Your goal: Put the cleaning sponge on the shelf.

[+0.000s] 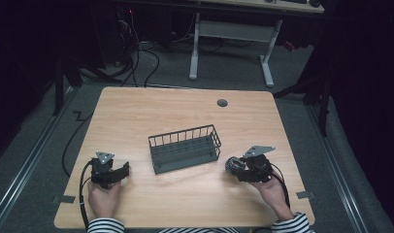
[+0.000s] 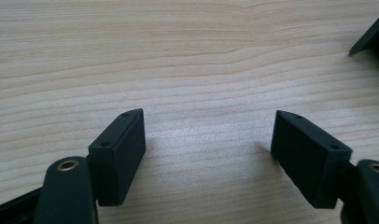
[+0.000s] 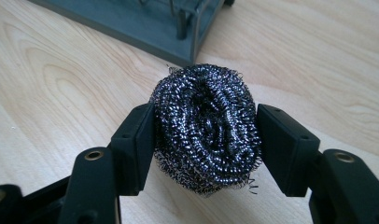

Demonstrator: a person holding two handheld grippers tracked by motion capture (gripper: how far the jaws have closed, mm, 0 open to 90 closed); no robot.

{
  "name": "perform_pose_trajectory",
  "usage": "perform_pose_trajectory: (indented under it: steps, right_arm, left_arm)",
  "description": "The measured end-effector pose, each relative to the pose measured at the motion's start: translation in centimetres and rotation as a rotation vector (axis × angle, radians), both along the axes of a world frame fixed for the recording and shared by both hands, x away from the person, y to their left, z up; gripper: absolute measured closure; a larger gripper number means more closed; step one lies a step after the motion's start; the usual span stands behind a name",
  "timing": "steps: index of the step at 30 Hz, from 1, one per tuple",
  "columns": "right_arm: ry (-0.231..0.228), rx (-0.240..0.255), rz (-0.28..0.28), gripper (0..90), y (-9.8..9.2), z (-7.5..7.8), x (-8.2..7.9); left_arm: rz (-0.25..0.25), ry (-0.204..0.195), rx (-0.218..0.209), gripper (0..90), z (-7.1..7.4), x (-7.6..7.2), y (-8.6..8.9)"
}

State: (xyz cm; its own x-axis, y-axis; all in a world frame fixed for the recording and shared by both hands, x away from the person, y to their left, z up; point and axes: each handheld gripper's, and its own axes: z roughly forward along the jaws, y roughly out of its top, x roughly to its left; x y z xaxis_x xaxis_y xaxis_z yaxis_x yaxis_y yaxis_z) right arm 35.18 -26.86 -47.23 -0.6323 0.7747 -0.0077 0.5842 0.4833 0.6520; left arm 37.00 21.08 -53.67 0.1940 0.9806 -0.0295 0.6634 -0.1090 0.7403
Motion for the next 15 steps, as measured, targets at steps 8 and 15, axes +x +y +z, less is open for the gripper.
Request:
perform_pose_trajectory:
  steps: [8, 15]
  right_arm:
    - [-0.02, 0.039, 0.028, 40.3, 0.1, 1.8, -0.8]
    - [-0.036, 0.063, 0.063, 40.5, 0.4, 3.4, -1.0]
  left_arm:
    - [0.0, 0.0, 0.0, 26.7, 0.0, 0.0, 0.0]
    - [0.0, 0.0, 0.0, 26.6, 0.0, 0.0, 0.0]
